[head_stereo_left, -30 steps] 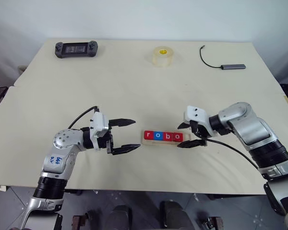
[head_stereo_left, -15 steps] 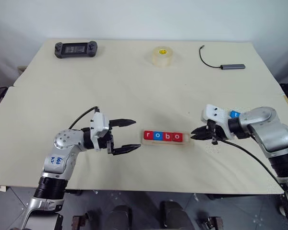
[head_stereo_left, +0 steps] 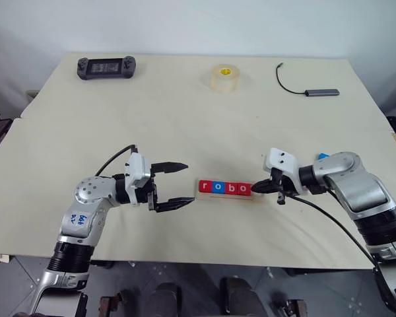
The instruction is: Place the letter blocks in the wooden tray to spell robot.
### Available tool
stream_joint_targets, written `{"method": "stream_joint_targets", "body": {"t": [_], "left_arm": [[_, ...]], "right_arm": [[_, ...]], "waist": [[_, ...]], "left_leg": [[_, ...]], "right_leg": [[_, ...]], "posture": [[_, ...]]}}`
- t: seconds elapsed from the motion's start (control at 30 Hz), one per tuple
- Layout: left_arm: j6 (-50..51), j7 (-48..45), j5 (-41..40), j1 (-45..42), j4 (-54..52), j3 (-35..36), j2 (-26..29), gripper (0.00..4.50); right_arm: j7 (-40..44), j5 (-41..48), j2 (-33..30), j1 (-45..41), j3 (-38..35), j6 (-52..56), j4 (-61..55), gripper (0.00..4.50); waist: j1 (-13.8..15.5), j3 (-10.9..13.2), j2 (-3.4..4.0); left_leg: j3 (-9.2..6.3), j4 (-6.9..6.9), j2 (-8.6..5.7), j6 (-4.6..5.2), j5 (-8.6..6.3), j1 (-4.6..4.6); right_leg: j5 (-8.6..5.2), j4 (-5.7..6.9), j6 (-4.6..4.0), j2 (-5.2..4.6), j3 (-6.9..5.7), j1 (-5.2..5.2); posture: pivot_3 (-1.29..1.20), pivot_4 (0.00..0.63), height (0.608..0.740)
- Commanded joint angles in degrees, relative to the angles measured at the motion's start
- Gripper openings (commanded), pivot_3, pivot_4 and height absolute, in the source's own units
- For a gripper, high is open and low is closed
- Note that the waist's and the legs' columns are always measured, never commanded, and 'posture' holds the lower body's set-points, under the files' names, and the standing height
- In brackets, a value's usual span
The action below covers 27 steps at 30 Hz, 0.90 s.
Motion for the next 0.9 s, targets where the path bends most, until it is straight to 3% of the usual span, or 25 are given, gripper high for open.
{"method": "stream_joint_targets", "body": {"t": [0.03,0.13,0.27,0.33,0.5,0.67,0.9], "left_arm": [[-0.32,0.25,-0.70,0.59,-1.51,0.60,0.18,4.50],[-0.13,0.22,-0.86,0.87,-1.76,0.52,0.16,4.50],[-0.70,-0.44,-0.48,-0.13,0.21,0.10,-0.15,4.50],[-0.95,-0.69,-0.43,-0.47,0.87,0.05,-0.23,4.50],[-1.81,-1.77,0.14,-2.91,4.17,-0.88,-1.20,4.50],[-2.48,-3.75,0.45,-5.34,6.83,-1.86,-1.74,4.50],[-2.94,-5.03,0.71,-6.87,8.38,-2.12,-1.73,4.50]], "right_arm": [[-0.29,1.12,-1.71,0.06,-2.92,0.17,-3.32,0.03],[-0.25,2.66,-4.62,2.35,-6.57,0.44,-5.70,0.03],[-7.04,7.34,-6.09,13.18,-23.18,3.02,-12.29,0.56],[-10.28,8.95,-4.77,17.02,-28.86,3.68,-14.71,1.17],[-25.34,8.89,7.77,33.51,-49.33,-3.28,-21.72,2.88],[-34.58,5.71,14.92,42.43,-53.00,-9.29,-21.98,4.44],[-41.30,6.85,15.96,40.36,-51.07,-9.25,-22.28,4.48]], "waist": [[0.02,0.00,0.00],[0.23,0.00,0.00],[0.99,0.00,-0.01],[1.35,0.00,-0.01],[1.67,-0.03,-0.05],[1.29,-0.02,-0.03],[-0.80,-0.03,-0.01]], "left_leg": [[0.00,0.00,0.00,0.00,0.00,0.00],[-0.01,-0.01,0.00,0.00,0.00,0.00],[-0.13,0.00,-0.03,0.04,-0.02,-0.03],[-0.12,-0.02,-0.03,0.05,-0.03,-0.04],[-0.09,-0.02,-0.01,0.02,-0.01,-0.04],[0.03,0.02,-0.11,0.06,0.01,0.02],[0.24,-0.03,-0.02,-0.01,0.13,0.40]], "right_leg": [[0.00,0.01,0.00,0.00,0.00,-0.01],[0.00,0.00,0.00,0.00,-0.01,-0.01],[0.00,-0.07,0.00,-0.05,-0.12,0.08],[0.00,-0.11,0.00,-0.04,-0.14,0.10],[0.00,-0.02,0.00,0.03,-0.11,0.08],[0.01,0.12,0.02,0.04,0.03,0.10],[0.07,0.27,0.12,0.10,0.26,0.28]], "posture": [[0.00,0.150,0.740],[0.00,0.150,0.740],[0.00,0.150,0.740],[0.00,0.150,0.740],[0.00,0.150,0.740],[0.00,0.150,0.740],[0.00,0.150,0.740]]}}
